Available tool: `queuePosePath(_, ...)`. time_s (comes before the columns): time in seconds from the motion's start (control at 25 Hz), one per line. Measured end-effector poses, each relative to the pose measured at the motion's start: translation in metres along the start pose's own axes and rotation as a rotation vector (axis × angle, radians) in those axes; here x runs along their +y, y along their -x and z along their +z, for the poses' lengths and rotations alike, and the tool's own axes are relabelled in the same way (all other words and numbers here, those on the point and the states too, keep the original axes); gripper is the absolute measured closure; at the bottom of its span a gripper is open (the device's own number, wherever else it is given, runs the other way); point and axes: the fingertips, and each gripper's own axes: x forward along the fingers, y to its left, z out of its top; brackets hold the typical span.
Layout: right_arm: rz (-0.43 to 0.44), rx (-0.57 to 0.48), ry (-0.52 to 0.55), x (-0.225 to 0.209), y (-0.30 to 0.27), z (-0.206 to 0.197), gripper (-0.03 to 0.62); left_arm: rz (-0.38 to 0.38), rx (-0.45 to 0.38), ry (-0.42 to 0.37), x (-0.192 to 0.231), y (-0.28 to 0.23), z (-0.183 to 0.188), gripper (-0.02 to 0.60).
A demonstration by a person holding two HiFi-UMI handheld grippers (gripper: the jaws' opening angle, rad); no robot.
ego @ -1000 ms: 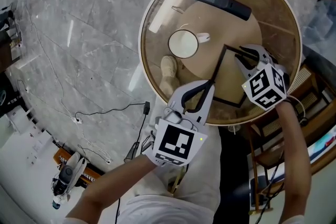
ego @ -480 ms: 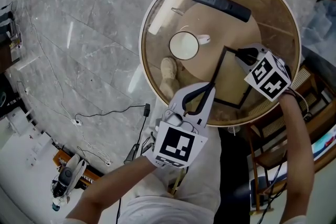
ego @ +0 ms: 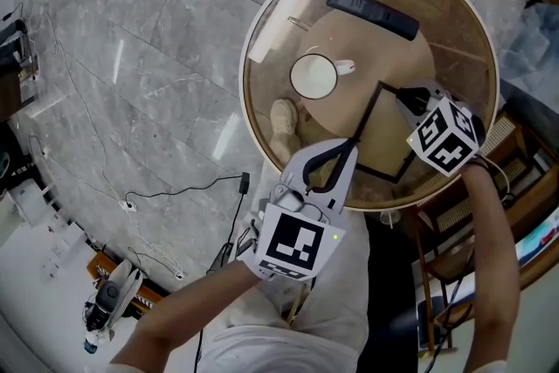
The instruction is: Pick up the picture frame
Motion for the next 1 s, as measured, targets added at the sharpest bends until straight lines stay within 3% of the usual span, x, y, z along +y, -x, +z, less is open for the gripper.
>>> queuePosePath(0.52, -0.211, -0.156, -0.127, 0.018, 0.08, 0.027, 0.559, 0.0, -0.022, -0.051, -0.013, 0.037, 0.02, 0.578)
queuePosePath(1.0, -0.453, -0.308, -0.233, 0.062, 0.224, 0.074, 0.559, -0.002, -0.103, -0.109, -0.045, 0.121, 0.086, 0.578)
